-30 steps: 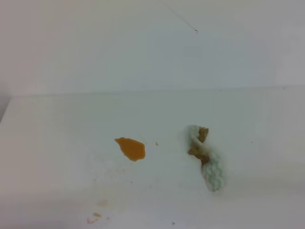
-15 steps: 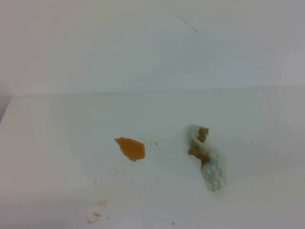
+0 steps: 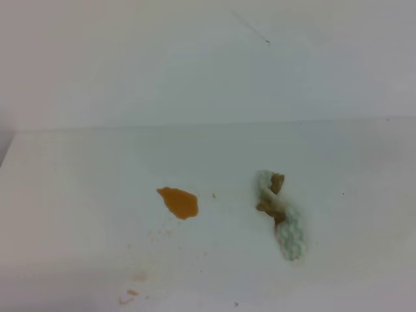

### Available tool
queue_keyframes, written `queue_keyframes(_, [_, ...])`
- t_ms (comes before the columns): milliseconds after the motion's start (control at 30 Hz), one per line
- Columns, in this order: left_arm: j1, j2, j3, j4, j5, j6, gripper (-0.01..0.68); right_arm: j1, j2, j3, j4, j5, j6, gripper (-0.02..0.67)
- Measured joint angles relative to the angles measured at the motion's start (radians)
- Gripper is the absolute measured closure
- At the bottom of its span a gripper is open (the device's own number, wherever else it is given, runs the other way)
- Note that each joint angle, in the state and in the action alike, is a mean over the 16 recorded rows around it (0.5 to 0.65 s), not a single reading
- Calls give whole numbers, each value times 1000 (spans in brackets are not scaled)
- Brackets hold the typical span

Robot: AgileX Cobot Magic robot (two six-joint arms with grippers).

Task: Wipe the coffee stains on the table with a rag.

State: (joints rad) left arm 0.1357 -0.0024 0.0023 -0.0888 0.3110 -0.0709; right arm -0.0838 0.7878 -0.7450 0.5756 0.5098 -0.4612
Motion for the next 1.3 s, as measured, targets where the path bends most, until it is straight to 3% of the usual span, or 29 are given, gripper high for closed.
queue_keyframes(200, [0,2,-2,0,1,0,675,51,195,-8,322,24,-326,638])
queue_keyframes(333, [0,2,-2,0,1,0,675,131,335,-38,433,35,-491,638])
queue_keyframes(433, [0,2,-2,0,1,0,675,206,440,-80,462,24,-536,637])
queue_keyframes(600, [0,2,-2,0,1,0,675,333,605,-180,412,-25,-511,612])
queue_keyframes(767, [0,2,-2,0,1,0,675,417,758,-299,346,-49,-468,533])
queue_keyframes(1067, [0,2,-2,0,1,0,675,455,985,-478,188,-26,-392,341])
queue_keyframes(1300, [0,2,-2,0,1,0,675,457,1122,-569,2,30,-292,279])
